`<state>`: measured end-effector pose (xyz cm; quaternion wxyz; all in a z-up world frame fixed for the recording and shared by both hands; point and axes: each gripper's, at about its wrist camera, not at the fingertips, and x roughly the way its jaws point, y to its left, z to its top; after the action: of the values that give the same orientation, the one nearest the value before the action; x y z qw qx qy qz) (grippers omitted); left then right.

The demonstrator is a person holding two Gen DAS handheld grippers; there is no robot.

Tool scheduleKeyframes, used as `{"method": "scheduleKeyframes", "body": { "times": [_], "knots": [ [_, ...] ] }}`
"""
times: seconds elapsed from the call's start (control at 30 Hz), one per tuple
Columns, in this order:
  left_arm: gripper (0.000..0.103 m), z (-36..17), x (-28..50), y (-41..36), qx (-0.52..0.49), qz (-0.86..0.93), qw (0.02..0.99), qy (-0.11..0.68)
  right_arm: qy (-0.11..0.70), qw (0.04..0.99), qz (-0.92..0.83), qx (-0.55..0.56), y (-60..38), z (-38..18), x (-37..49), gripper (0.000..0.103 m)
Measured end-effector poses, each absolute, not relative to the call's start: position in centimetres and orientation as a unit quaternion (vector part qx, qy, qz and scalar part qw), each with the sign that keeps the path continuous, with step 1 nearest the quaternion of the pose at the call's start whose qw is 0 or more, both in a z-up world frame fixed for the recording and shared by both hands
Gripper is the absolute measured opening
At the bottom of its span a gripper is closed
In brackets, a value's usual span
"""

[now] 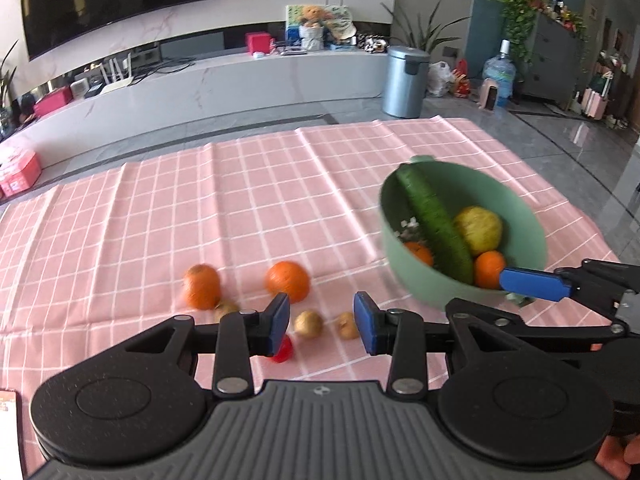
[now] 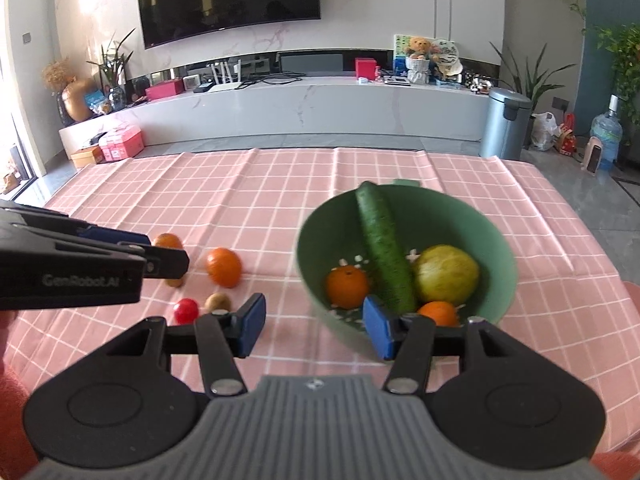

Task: Organize fruits
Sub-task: 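Grasp the red cherry tomato with the left gripper while the right gripper grasps a brown kiwi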

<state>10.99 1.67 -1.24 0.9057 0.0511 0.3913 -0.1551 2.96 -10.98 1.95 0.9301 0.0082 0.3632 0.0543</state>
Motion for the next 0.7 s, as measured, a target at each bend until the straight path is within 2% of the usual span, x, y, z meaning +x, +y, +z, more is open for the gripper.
{"method": "scheduleKeyframes", "body": {
  "times": [0.47,0.67,0.7],
  "knots": [
    [0.045,-4.1,12.6,6.0,0.017,-0.133,0.906,0.402,0.385,0.919,0.076,-0.015,-7.1,-0.6,4.9,0.051],
    [0.045,-5.5,13.4,7.4,-0.013,-0.134,0.9,0.414,0.391,0.915,0.091,-0.031,-5.7,-2.2,5.8,0.042],
    [0.045,-5.7,13.5,7.6,-0.017,-0.136,0.899,0.417,0.393,0.914,0.093,-0.033,-5.6,-2.5,5.9,0.038]
  ]
}}
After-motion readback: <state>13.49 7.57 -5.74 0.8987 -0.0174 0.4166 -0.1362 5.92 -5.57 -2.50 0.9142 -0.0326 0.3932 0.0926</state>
